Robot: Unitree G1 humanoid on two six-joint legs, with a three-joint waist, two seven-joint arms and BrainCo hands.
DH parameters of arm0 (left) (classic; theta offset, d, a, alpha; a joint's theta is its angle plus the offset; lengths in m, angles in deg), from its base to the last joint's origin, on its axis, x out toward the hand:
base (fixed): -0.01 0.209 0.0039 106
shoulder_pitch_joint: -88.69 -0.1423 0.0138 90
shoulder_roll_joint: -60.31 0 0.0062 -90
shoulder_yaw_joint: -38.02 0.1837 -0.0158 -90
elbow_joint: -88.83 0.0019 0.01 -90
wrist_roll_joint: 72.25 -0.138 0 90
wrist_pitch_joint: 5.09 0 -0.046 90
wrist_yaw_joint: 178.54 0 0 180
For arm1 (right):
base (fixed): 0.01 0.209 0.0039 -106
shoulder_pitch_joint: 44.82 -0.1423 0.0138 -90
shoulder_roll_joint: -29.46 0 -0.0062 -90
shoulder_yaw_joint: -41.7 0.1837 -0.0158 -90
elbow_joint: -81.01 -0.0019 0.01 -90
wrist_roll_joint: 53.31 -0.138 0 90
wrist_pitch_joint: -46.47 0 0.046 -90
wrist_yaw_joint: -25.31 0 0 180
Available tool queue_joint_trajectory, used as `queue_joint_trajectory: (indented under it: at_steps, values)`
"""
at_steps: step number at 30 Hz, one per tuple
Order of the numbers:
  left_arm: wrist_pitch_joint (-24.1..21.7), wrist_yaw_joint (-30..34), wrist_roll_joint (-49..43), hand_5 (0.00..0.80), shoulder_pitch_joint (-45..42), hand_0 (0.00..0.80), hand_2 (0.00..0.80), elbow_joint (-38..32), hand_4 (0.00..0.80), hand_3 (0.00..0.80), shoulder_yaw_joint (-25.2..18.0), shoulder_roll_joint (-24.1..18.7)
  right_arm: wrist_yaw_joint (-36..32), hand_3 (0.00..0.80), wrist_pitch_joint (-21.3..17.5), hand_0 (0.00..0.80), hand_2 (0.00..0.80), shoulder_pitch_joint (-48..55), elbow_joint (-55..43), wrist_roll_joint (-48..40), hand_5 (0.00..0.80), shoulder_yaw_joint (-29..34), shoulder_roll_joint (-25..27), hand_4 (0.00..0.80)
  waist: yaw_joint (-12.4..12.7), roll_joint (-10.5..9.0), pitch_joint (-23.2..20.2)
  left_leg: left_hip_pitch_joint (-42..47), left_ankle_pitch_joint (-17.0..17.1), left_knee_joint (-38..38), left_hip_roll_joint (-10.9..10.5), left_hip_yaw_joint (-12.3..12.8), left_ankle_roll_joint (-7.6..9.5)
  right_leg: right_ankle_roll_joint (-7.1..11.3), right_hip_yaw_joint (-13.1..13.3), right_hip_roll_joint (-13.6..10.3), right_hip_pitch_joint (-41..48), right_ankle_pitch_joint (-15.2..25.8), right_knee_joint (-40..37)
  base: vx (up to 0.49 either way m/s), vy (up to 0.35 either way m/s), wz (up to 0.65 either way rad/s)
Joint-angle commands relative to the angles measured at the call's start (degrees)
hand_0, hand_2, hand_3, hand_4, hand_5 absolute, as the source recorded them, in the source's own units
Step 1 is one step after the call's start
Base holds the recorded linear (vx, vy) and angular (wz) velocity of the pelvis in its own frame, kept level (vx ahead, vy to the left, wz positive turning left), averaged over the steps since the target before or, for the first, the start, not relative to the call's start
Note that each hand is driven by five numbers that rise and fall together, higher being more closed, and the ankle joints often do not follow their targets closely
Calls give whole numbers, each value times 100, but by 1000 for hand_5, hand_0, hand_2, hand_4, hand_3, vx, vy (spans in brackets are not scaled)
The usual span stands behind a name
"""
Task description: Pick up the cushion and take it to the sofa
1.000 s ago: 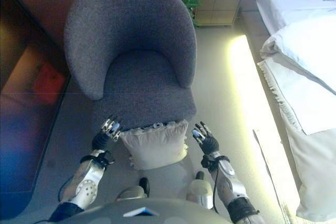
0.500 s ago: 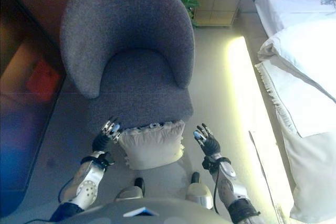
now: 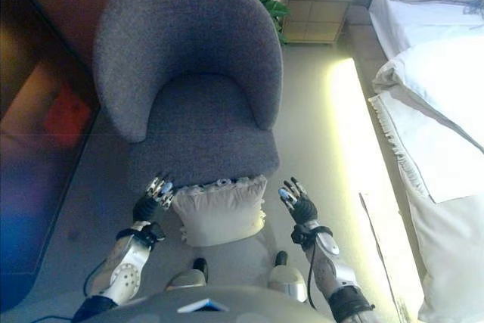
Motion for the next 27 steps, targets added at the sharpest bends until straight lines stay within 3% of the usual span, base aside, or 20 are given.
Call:
queue_joint_trajectory:
  at_steps: [1, 5, 10, 17, 27]
  values:
    - [-16, 639, 643, 0, 210, 0, 0, -418, 0, 0, -51, -132, -543, 0, -37, 0, 0, -182, -581, -728, 0, 52, 35, 0, 62, -63, 21, -419, 302, 158, 55, -104, 167, 179, -95, -287, 13, 97, 202, 0, 0, 0]
    - [865, 2374, 2614, 0, 294, 0, 0, -380, 0, 0, -102, 272, -2013, 0, 560, 0, 0, -255, -640, -2724, 0, 159, -269, 0, 37, -47, 34, -416, 301, 72, 63, -55, 164, 176, -159, -286, -66, 151, 126, -21, -1, 3]
    - [1481, 3799, 3892, 0, 273, 0, 0, -370, 0, 0, 146, 610, -3331, 0, 1251, 0, 0, -494, -695, -4074, 0, 99, -603, 0, 39, -22, 24, -428, 228, 144, 109, 72, 155, 203, -140, -331, -146, 147, 159, 0, 0, 0]
    - [1505, 3873, 3847, 0, 171, 0, 0, -413, 0, 0, 75, 686, -3527, 0, 1651, 0, 0, -239, -890, -4163, 0, 98, -697, 0, -39, -29, -109, -333, 159, 203, 144, 139, 164, 181, 45, -290, -87, 68, 178, 42, -9, -1]
    - [1526, 3694, 3764, 0, 130, 0, 0, -550, 0, 0, 37, 639, -3435, 0, 1475, 0, 0, -141, -917, -3846, 0, -11, -555, 0, -41, -23, -161, -282, 192, 156, 148, 98, 137, 157, 86, -240, -36, 88, 101, 8, -2, 0]
